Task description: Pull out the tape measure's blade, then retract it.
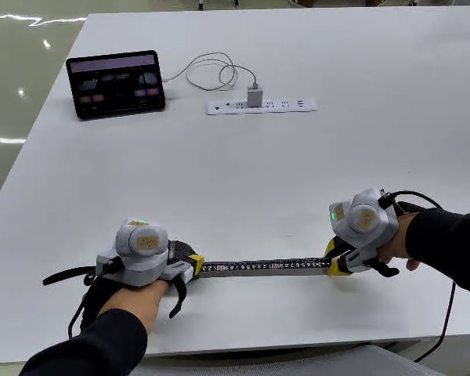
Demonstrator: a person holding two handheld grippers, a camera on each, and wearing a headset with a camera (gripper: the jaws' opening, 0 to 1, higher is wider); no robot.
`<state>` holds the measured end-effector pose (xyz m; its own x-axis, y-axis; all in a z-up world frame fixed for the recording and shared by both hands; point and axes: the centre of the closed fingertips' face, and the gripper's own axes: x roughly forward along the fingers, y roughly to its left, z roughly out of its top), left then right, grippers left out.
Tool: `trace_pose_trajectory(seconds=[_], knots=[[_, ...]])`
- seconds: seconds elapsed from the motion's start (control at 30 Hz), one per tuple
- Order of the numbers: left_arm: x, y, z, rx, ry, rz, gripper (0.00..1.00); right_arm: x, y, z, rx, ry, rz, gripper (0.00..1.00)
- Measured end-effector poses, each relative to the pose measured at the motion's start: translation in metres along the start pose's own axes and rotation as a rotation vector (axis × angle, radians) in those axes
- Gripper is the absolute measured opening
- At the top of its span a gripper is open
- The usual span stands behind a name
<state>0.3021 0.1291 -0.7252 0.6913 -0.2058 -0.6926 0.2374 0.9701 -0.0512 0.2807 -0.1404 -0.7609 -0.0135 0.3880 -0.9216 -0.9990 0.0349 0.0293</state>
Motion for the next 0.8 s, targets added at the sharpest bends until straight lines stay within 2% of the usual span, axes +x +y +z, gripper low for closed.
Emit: trace_pose_trajectory(seconds=[0.47, 0.8], knots=[[-0.0006, 0.0008, -0.0007, -0.005, 0.000, -0.004, 0.59, 0.0023, 0.0000, 0.0035, -0.026, 0.003, -0.014, 0.11], [-0.0022, 0.0013, -0.0010, -0.006, -0.001, -0.005, 0.59, 0.0045, 0.0001, 0.0082, -0.005, -0.001, -0.015, 0.11]])
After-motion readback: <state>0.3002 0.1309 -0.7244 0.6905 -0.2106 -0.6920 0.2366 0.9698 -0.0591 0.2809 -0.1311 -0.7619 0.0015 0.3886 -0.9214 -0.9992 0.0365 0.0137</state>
